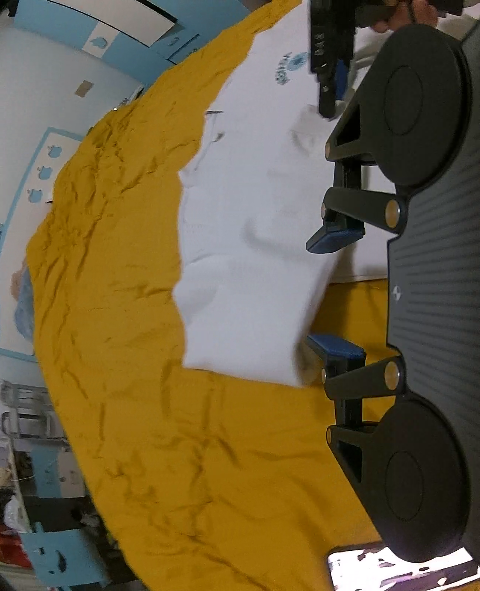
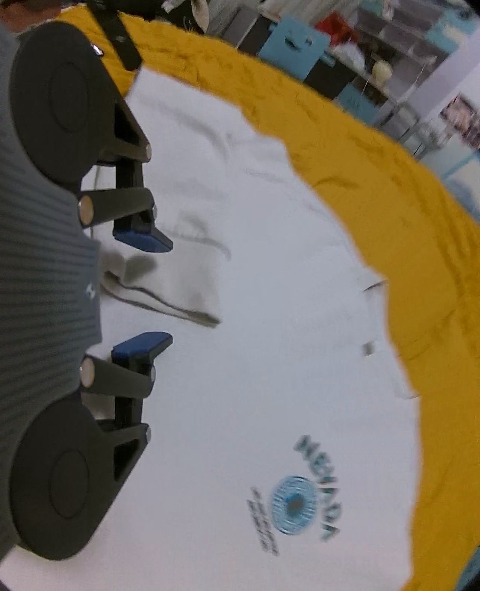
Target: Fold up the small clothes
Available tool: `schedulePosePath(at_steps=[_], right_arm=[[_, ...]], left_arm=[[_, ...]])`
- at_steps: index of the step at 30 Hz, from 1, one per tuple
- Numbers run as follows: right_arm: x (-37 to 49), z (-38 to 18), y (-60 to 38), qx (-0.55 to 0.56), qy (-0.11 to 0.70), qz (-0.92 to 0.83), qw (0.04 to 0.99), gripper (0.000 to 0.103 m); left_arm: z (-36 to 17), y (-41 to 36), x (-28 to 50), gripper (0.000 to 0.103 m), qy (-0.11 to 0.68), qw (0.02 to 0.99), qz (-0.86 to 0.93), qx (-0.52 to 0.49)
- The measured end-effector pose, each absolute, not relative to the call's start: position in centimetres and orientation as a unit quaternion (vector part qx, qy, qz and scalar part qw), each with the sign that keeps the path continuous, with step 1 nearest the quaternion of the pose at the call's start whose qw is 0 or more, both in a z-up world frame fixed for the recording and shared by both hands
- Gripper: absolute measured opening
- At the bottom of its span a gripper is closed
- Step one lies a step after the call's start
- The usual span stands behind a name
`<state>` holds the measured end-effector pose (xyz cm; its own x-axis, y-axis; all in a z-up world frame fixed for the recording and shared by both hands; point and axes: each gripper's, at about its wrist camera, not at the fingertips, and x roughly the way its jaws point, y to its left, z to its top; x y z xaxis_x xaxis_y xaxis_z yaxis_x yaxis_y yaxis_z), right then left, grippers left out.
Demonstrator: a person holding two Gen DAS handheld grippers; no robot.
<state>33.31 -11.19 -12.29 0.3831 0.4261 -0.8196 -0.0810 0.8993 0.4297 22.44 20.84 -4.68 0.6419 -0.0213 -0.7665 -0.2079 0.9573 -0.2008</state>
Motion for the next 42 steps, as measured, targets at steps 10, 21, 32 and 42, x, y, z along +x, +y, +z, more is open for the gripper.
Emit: schedulePosePath(at_steps=[10,21,32,42], right_arm=[[33.5,-4.4,-5.3,0.044,0.415,0.22,0.882,0.001],[37.7,10.3,-3.3,0.039,0.26,0.294,0.919,0.001],[41.4,11.5,-15.9,0.086,0.246,0.178,0.949,0.001],[43.7,-8.1,-30.4,0.154,0.458,-0.012,0.876,0.0]], left_arm=[[-7.2,21.5,21.6,0.059,0.443,0.882,0.039,-0.16],[-9.5,21.4,25.5,0.06,0.414,0.883,0.04,-0.22],[-11.2,20.4,25.9,0.038,0.42,0.891,0.05,-0.163],[-11.5,19.7,26.6,0.038,0.44,0.884,0.063,-0.147]])
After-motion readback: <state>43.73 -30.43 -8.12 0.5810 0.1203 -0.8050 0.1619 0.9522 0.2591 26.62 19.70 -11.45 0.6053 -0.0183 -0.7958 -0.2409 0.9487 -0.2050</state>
